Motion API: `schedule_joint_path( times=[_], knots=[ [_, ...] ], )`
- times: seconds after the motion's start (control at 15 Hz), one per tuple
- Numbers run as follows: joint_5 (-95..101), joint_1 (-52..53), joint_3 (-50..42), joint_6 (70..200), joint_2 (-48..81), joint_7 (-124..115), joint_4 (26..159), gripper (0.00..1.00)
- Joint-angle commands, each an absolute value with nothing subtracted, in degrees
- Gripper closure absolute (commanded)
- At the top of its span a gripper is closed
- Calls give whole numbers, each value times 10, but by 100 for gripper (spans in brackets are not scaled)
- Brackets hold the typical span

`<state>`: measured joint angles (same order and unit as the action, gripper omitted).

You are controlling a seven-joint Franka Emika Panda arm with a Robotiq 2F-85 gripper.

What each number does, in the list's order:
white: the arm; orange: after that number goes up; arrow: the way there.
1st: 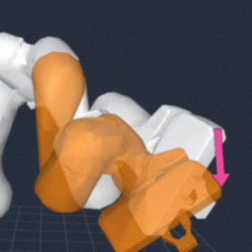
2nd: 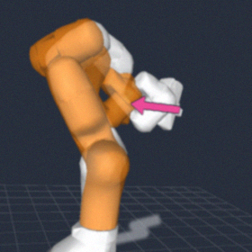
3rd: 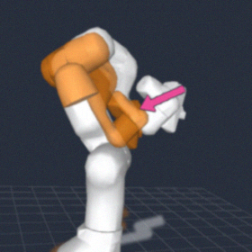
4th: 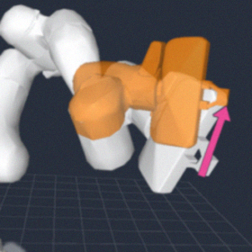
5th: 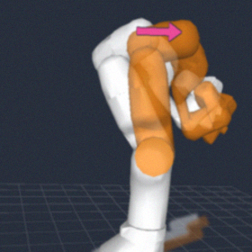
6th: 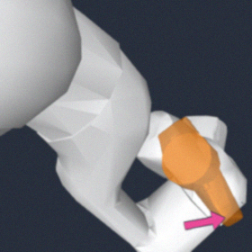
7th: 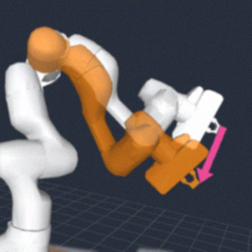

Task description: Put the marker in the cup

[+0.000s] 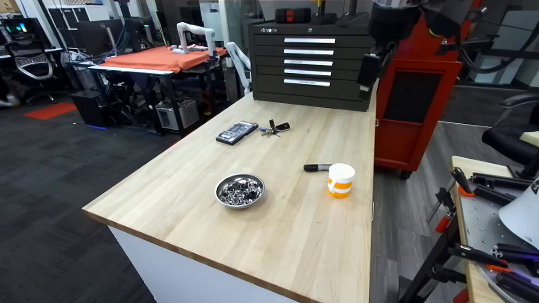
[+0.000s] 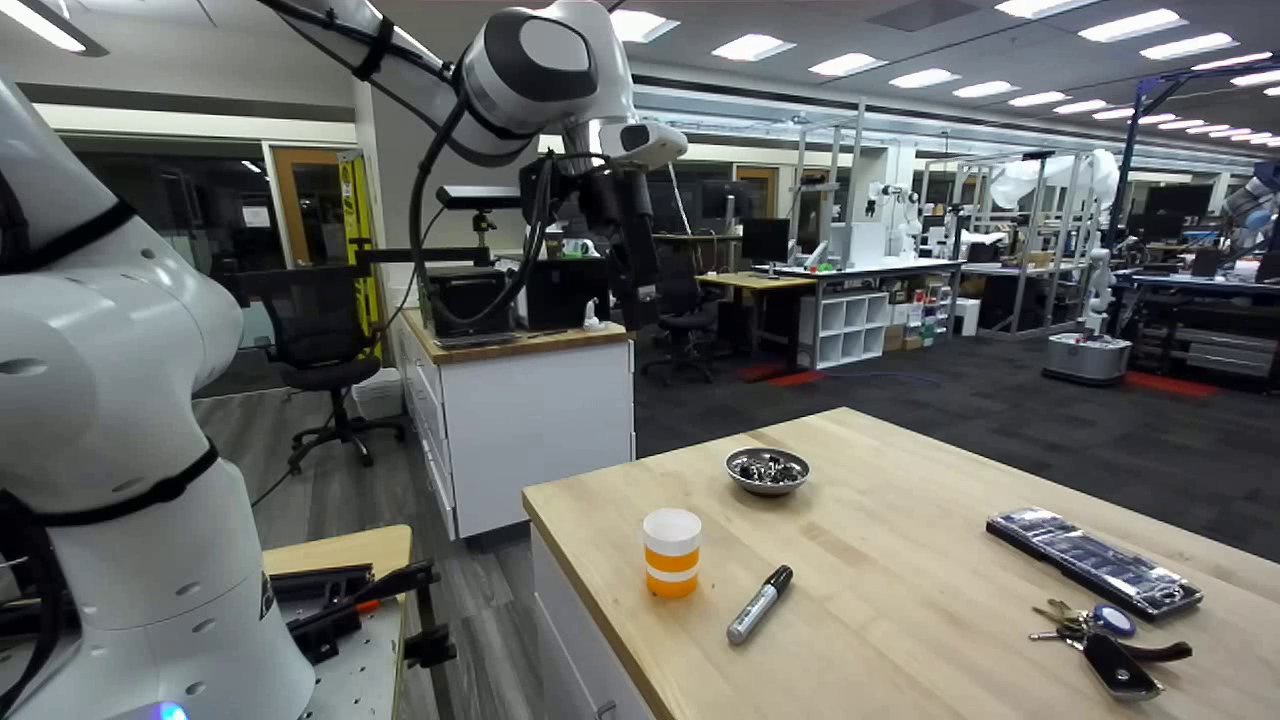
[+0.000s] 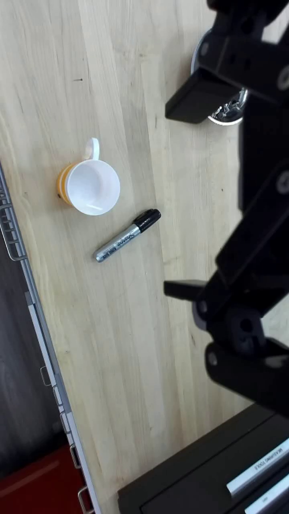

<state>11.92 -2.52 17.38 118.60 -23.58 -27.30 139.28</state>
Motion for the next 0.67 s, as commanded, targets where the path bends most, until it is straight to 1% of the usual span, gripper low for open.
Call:
schedule_joint_path(
  times=[0.0, 0.4, 0.6],
  knots=[
    [126, -9, 159, 1183, -234, -278, 1392, 0],
    [123, -2, 134, 1210, -240, -240, 1404, 0],
    [123, -2, 105, 1256, -243, -181, 1422, 0]
  ],
)
